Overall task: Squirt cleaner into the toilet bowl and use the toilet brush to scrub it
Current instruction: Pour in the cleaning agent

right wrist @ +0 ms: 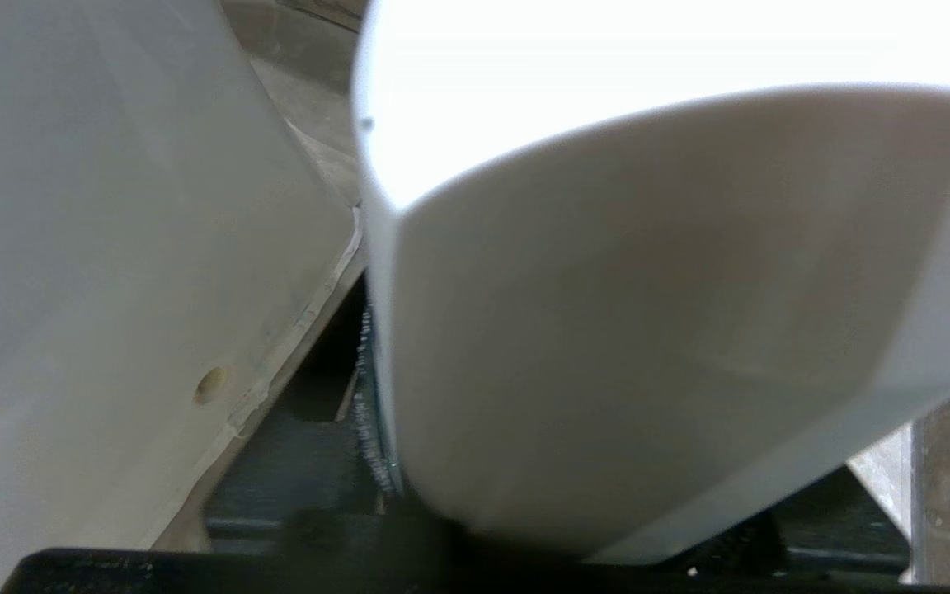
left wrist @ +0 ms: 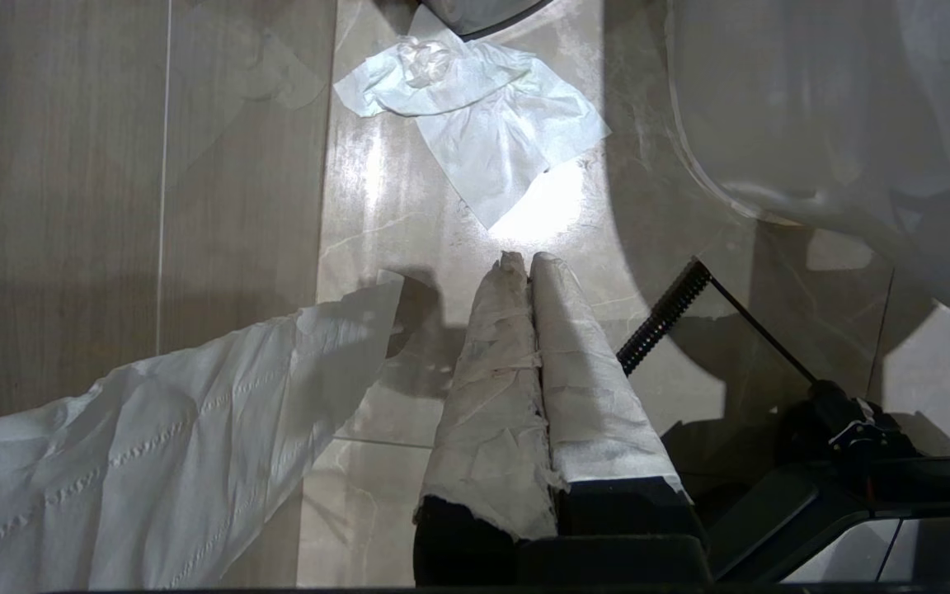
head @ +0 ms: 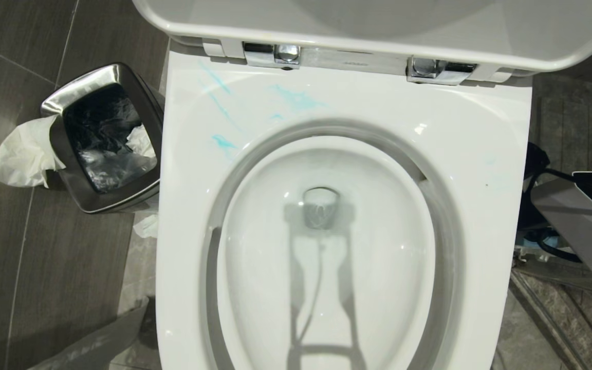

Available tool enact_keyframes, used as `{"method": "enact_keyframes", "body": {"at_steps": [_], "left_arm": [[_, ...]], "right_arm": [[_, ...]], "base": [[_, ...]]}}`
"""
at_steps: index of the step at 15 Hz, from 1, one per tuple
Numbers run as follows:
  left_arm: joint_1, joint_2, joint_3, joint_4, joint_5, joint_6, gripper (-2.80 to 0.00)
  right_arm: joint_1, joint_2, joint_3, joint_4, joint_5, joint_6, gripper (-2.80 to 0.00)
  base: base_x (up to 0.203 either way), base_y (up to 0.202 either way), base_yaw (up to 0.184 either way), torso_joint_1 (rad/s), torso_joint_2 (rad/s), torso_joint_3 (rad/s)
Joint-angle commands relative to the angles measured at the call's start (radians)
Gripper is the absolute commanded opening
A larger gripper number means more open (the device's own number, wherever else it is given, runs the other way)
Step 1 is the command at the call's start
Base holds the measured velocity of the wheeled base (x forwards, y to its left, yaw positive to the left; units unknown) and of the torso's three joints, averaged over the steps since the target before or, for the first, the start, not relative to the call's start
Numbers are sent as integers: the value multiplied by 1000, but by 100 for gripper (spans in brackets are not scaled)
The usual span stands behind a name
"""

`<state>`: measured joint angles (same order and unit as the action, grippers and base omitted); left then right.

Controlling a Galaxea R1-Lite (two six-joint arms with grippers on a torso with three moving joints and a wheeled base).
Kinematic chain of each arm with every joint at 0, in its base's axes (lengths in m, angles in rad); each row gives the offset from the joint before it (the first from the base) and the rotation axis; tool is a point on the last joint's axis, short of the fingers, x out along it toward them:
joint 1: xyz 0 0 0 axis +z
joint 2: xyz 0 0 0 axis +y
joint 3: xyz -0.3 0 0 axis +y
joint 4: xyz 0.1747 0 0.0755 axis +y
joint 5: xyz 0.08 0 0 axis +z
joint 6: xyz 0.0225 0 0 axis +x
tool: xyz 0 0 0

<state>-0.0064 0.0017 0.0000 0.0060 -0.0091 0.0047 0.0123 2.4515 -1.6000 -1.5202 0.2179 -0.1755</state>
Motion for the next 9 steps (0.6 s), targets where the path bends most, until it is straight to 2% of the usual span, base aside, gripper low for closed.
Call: {"method": "enact_keyframes", "body": {"at_steps": [1, 9], "left_arm": [[2, 1, 2, 0, 0, 0, -280], [0, 1, 2, 0, 0, 0, -280]], "right_arm": [[-5, 0, -9, -10, 1, -1, -280], [-12, -72, 33, -10, -6, 14, -280]], "base": [[0, 0, 0, 0, 0, 0], [0, 0, 0, 0, 0, 0]]}}
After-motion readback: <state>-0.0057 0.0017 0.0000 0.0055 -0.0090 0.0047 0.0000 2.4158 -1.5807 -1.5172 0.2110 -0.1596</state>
